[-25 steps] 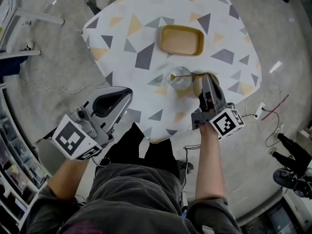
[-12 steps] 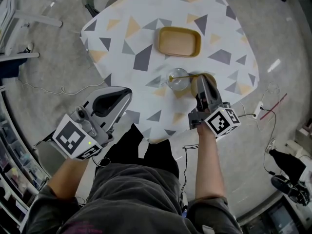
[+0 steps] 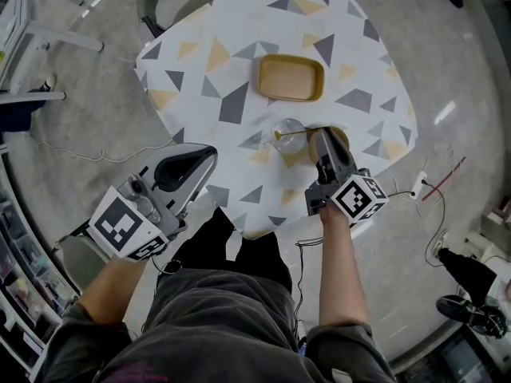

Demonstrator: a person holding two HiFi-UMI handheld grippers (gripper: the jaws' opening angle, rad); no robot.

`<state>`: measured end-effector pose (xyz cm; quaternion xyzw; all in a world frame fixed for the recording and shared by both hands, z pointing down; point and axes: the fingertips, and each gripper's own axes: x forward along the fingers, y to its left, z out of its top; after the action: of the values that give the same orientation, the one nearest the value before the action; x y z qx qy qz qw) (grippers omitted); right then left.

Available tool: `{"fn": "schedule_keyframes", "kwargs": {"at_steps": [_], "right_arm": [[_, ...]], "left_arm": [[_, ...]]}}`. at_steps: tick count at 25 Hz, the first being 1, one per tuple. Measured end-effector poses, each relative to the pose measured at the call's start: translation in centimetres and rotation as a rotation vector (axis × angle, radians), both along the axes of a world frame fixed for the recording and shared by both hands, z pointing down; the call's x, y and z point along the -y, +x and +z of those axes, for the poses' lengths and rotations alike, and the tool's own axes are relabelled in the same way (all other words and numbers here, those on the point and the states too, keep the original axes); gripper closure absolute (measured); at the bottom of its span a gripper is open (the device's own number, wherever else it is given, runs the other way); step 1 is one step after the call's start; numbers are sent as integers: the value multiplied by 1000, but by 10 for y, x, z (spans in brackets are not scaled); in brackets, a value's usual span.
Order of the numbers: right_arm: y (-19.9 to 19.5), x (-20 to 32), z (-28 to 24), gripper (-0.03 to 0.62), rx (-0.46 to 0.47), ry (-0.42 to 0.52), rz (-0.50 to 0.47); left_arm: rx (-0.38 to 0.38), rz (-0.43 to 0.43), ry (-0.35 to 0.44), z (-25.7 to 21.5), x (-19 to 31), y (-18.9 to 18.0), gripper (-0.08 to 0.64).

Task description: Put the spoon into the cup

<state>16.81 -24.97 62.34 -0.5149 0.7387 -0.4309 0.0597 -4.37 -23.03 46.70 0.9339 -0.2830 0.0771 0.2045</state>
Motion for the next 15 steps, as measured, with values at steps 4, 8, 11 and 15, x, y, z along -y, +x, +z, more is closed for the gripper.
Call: {"fn": "schedule_keyframes", "kwargs": {"at_steps": [4,8,11,15], "right_arm": [[0,-2,-2,495,-2,-5,6],[4,-5,-9,468,-6,-5,19],[9,-9,-17,459,-14,0,33],[17,-13,-35,456,-40,21,43]], "left_arm": [[-4,3,8,-6,0,-2,545],[-6,3,21,-13,-2,-3,545],[-12,2,36,-21,-3,-4,545],[-19,0,56,-34,-4,-6,545]]}}
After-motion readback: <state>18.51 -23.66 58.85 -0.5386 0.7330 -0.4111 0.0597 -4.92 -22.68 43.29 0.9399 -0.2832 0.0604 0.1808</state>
